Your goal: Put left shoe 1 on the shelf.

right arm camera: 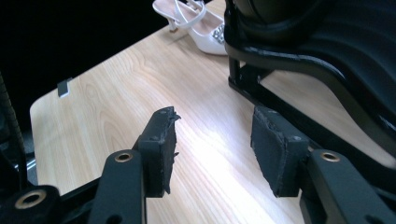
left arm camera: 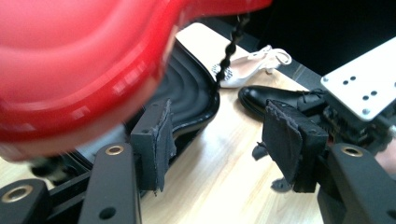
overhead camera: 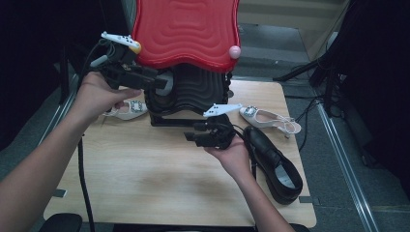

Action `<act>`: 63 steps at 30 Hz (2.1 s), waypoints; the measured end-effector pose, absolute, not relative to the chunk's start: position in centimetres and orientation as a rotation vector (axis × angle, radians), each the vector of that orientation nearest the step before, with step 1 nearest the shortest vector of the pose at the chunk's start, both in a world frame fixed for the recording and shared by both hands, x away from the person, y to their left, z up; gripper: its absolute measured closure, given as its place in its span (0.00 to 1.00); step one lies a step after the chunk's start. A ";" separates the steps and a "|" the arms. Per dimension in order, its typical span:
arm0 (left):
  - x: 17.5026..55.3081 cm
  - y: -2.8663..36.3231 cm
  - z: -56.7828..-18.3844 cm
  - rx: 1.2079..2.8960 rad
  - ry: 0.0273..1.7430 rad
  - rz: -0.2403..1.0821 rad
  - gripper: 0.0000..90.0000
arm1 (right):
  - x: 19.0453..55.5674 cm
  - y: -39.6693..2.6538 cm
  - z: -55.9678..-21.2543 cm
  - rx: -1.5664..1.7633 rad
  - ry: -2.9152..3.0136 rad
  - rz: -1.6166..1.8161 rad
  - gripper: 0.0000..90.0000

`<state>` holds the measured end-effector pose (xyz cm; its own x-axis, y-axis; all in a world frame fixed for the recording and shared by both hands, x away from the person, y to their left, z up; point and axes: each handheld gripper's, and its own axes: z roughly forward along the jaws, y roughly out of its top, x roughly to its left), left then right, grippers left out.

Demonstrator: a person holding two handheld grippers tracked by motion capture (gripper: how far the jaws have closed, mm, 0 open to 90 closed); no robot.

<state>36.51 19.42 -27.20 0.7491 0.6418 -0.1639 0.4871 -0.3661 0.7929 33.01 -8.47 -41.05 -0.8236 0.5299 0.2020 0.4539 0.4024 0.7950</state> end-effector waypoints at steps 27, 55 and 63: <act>33.5 18.6 -36.9 2.105 0.863 0.124 0.47 | 30.1 -13.6 -44.4 1.014 2.549 1.327 0.56; 31.2 19.0 -45.3 2.136 0.915 0.062 0.48 | 28.3 -19.5 -45.6 1.174 2.504 1.269 0.56; 31.6 18.4 -46.0 2.141 0.898 0.029 0.48 | 27.7 -21.2 -46.0 1.231 2.484 1.219 0.56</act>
<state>31.60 18.44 -45.95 0.7479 0.6094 -0.2634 0.5912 -0.4308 0.6818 27.70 -21.17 -45.95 -0.6643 0.7100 0.2338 0.6194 0.3477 0.7039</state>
